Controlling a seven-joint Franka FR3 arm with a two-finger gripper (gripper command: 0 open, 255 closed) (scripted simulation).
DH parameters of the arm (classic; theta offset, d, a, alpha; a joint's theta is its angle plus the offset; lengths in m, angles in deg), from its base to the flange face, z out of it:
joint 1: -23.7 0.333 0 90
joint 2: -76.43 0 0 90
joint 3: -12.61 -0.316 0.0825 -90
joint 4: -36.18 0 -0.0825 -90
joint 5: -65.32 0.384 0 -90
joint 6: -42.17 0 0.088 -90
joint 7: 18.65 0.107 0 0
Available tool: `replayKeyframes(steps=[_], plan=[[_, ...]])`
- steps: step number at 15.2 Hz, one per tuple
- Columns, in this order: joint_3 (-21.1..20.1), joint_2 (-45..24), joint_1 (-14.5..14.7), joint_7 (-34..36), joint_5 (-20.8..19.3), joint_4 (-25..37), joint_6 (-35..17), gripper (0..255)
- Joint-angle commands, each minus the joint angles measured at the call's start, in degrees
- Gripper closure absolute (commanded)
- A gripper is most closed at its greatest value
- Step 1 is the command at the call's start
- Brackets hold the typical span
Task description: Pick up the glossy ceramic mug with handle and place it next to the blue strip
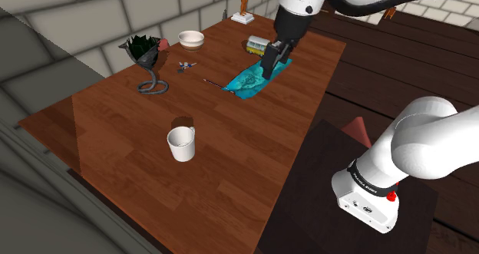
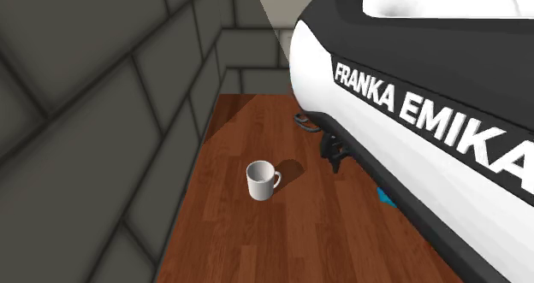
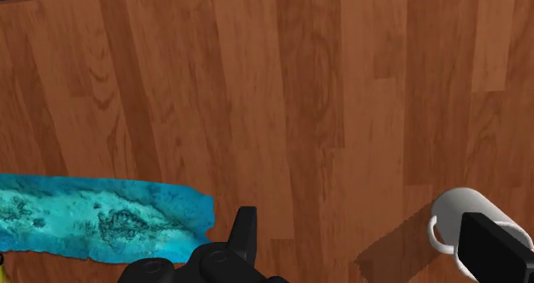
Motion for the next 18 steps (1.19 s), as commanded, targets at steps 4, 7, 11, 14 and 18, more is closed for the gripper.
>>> replayKeyframes(steps=[4,7,11,14,18], plan=[[-5.38,-6.95,0.57,5.30,0.46,-0.76,-8.81,0],[-8.72,-12.21,0.31,8.84,-0.45,0.07,-13.73,0],[-13.21,-20.16,-0.56,14.58,-3.67,2.30,-19.73,0],[-16.35,-26.85,-1.37,19.99,-8.10,4.85,-23.51,0],[-19.23,-36.72,-1.53,28.77,-16.96,9.51,-27.00,0]])
